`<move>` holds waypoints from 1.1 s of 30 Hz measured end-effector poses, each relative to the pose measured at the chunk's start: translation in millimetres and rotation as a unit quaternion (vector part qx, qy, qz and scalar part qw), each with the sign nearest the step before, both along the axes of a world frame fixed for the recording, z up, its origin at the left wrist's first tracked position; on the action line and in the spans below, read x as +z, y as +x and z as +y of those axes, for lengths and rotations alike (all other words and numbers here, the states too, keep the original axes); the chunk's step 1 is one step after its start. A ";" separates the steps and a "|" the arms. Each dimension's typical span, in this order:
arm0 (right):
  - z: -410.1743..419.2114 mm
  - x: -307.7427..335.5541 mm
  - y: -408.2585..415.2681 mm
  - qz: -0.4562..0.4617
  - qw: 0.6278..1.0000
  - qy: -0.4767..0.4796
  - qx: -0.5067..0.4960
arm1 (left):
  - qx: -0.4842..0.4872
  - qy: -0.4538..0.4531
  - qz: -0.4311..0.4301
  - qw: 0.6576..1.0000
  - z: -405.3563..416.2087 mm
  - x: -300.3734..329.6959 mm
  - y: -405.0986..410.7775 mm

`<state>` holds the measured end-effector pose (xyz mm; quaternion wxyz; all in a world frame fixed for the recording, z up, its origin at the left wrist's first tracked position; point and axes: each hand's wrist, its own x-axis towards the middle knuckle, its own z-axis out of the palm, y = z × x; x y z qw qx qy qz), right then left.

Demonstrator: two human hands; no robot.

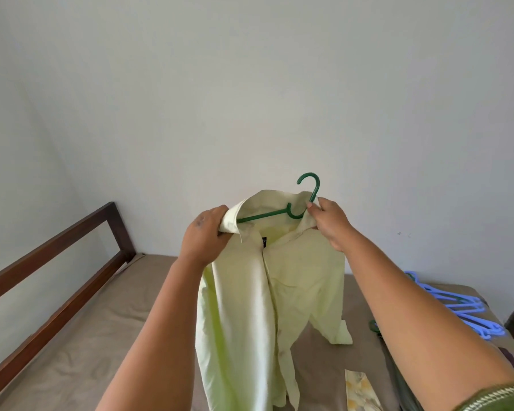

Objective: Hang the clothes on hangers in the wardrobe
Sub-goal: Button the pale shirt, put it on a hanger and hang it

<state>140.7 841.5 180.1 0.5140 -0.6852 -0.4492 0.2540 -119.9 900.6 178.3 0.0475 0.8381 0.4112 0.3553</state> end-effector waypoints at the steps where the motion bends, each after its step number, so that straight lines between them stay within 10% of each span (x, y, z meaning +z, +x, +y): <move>1: -1.7 3.3 -4.4 -0.078 0.997 -0.001 -0.014 | 0.016 -0.002 0.018 1.000 1.5 -0.2 0.7; 9: -1.6 30.4 -57.4 -0.268 0.959 0.049 0.080 | 0.038 -0.021 0.086 0.995 -7.5 -4.7 44.0; 17: -0.1 52.9 -4.4 0.010 0.998 -0.055 -0.036 | 0.035 -0.032 -0.071 0.996 -3.5 -0.3 12.2; 22: -5.3 61.4 -11.5 -0.246 0.948 -0.203 0.015 | 0.007 -0.022 -0.057 0.998 -4.8 -7.9 24.2; 27: -9.2 51.2 -14.7 0.055 0.988 -0.137 0.049 | 0.005 -0.094 -0.080 0.992 -2.0 -11.3 21.4; 30: -10.5 40.1 -9.6 0.361 0.925 -0.102 0.057 | 0.005 -0.130 -0.104 0.986 -2.5 -8.7 15.8; 33: -13.5 23.9 -7.5 0.321 0.927 -0.151 0.120 | 0.016 -0.133 -0.130 0.982 -3.2 -12.0 14.0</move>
